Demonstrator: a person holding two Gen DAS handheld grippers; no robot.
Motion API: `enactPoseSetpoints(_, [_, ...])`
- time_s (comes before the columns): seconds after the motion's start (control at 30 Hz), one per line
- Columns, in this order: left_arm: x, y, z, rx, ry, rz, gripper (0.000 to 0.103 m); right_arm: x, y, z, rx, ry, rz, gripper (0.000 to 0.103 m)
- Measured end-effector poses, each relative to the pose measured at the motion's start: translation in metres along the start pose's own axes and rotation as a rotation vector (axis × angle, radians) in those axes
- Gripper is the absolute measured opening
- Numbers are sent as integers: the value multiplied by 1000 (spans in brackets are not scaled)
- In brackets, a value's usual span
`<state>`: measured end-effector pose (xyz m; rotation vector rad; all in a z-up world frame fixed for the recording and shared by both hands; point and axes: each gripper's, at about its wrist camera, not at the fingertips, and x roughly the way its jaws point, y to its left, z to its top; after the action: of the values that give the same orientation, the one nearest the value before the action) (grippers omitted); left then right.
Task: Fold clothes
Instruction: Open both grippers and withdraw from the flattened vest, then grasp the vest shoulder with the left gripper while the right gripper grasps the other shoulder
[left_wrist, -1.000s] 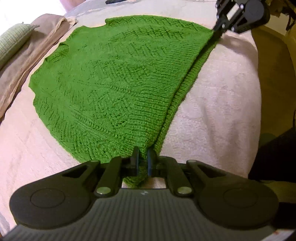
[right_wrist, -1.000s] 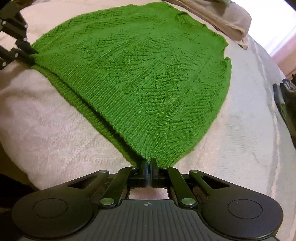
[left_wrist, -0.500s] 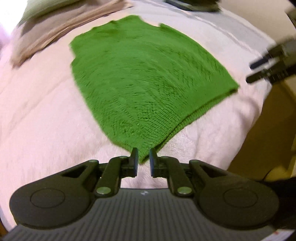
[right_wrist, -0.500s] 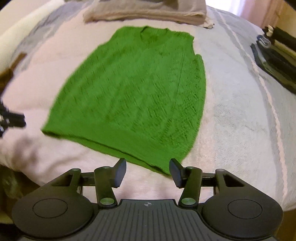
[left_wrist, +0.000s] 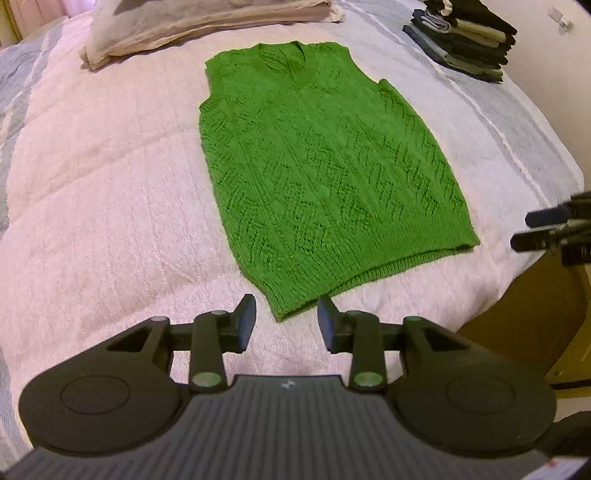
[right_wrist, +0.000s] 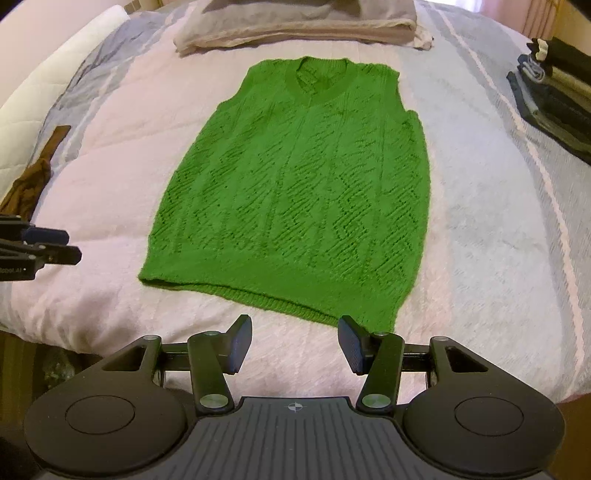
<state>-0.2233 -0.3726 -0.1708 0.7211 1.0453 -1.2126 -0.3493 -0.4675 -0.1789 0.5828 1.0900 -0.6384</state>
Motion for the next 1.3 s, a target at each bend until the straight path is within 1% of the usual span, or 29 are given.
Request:
enactPoseSetpoints(0.23, [-1, 1, 3, 2, 11, -4, 31, 2, 9, 2, 3, 10, 8, 49])
enactPoseSetpoints(0.57, [5, -3, 11, 13, 7, -35, 32, 1, 7, 9, 1, 16, -14, 49])
enactPoseSetpoints(0.63, [8, -2, 14, 17, 6, -43, 33, 1, 3, 12, -2, 16, -18, 49])
enactPoseSetpoints(0.7, [12, -1, 20, 29, 3, -46, 39, 1, -3, 17, -14, 16, -22, 49])
enactPoseSetpoints(0.8, [25, 3, 35, 41, 10, -32, 41, 6, -20, 32, -47, 27, -23, 49])
enactPoseSetpoints(0.83, [30, 4, 44, 45, 12, -24, 41, 9, -27, 39, -58, 30, -25, 49])
enactPoseSetpoints(0.9, [40, 6, 60, 56, 10, -12, 46, 16, -45, 56, -80, 33, -28, 54])
enactPoseSetpoints(0.93, [46, 7, 70, 60, 8, -5, 47, 21, -54, 66, -88, 30, -26, 61])
enactPoseSetpoints(0.97, [54, 8, 82, 61, 8, 4, 49, 27, -65, 76, -99, 27, -18, 65])
enactPoseSetpoints(1.0, [60, 10, 91, 61, 9, 12, 51, 34, -75, 87, -112, 28, -6, 65])
enactPoseSetpoints(1.07, [76, 13, 114, 57, 12, 36, 53, 48, -95, 111, -137, 41, 16, 65])
enactPoseSetpoints(1.17, [97, 17, 153, 67, 5, 68, 60, 67, -124, 151, -203, 39, 47, 65])
enactPoseSetpoints(1.3, [123, 26, 211, 118, -27, 88, 62, 94, -154, 218, -295, 17, 81, 65])
